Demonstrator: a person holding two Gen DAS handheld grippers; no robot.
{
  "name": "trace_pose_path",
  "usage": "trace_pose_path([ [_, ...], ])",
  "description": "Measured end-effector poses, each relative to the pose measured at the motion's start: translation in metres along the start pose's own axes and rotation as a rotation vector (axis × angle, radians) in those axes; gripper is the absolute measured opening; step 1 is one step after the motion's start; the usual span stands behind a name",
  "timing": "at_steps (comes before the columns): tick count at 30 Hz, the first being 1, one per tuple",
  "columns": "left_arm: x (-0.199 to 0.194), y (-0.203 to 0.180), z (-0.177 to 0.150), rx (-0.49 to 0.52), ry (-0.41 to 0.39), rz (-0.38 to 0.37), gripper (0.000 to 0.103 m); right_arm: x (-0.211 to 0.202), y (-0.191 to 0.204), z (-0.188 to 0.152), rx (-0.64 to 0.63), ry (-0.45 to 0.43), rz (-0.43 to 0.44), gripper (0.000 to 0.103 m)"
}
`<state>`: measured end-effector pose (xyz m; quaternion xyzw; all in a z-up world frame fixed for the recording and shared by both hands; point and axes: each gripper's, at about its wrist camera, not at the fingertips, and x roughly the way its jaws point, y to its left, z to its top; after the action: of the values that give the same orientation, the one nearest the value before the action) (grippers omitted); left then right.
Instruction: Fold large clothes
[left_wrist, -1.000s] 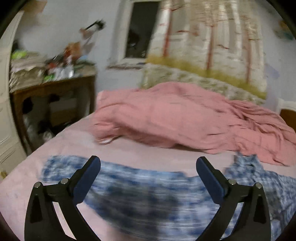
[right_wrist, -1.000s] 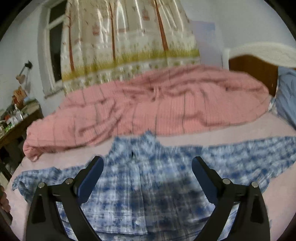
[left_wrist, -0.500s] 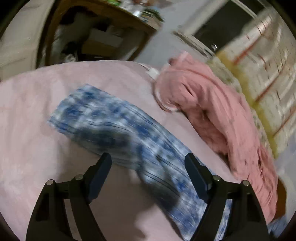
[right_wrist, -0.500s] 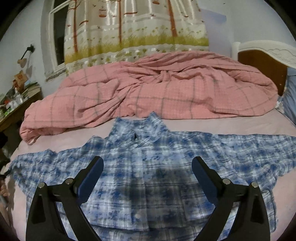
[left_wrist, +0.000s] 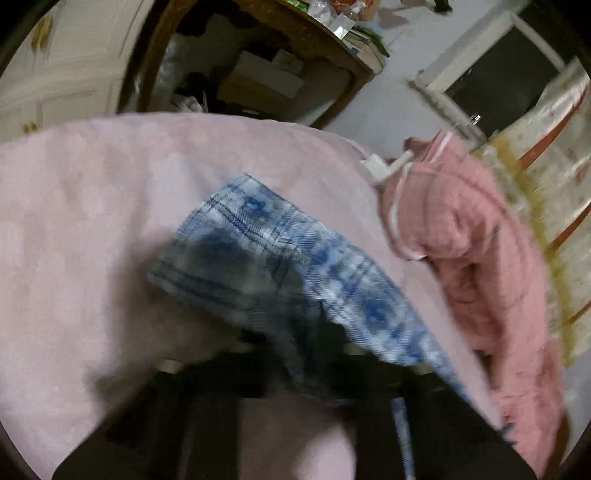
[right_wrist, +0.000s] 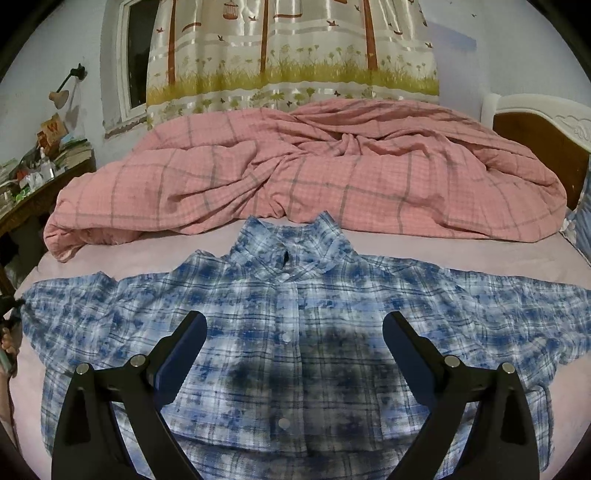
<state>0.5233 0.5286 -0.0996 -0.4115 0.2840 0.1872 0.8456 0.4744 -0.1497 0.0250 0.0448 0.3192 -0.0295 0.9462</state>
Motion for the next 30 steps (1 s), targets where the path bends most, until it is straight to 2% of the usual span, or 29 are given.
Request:
trace_pose_path([
  [2,-0.012,-0.005,-0.001,0.033,-0.049,-0.009,0.003,0.003,-0.005,0.001,0.009,0.014,-0.019,0.097],
  [6,-0.049,-0.076,-0.022,0.309,-0.172,-0.041,0.003,0.003,-0.016,0.004,0.016,0.018,-0.096,0.097],
  [8,-0.068,-0.115,-0.037,0.406,-0.206,-0.070,0.003,0.002,-0.020,0.006,0.012,0.015,-0.117,0.097],
  [10,-0.092,-0.160,-0.059,0.478,-0.215,-0.139,0.003,0.000,-0.025,0.008,0.020,0.010,-0.129,0.097],
  [12,-0.118,-0.197,-0.084,0.527,-0.204,-0.241,0.003,-0.001,-0.033,0.010,0.071,0.011,-0.129,0.097],
  [13,-0.138,-0.218,-0.104,0.567,-0.201,-0.312,0.003,-0.002,-0.036,0.011,0.084,0.014,-0.099,0.097],
  [15,-0.166,-0.249,-0.135,0.623,-0.200,-0.395,0.003,-0.006,-0.042,0.015,0.082,0.019,-0.042,0.097],
  [18,-0.188,-0.300,-0.186,0.675,-0.147,-0.472,0.003,-0.021,-0.065,0.023,0.121,-0.028,-0.074,0.097],
  [22,-0.170,-0.369,-0.268,0.735,-0.007,-0.512,0.004,-0.036,-0.106,0.026,0.214,-0.039,-0.115,0.097],
  [26,-0.140,-0.411,-0.354,0.825,0.070,-0.460,0.004,-0.040,-0.143,0.026,0.299,-0.044,-0.057,0.097],
  [28,-0.121,-0.417,-0.387,0.847,0.130,-0.428,0.004,-0.030,-0.155,0.024,0.325,-0.004,-0.022,0.097],
  [29,-0.112,-0.420,-0.399,0.862,0.164,-0.419,0.006,-0.027,-0.157,0.023,0.331,0.009,-0.016,0.097],
  [30,-0.104,-0.418,-0.410,0.875,0.203,-0.393,0.018,-0.021,-0.159,0.021,0.343,0.023,-0.008,0.097],
])
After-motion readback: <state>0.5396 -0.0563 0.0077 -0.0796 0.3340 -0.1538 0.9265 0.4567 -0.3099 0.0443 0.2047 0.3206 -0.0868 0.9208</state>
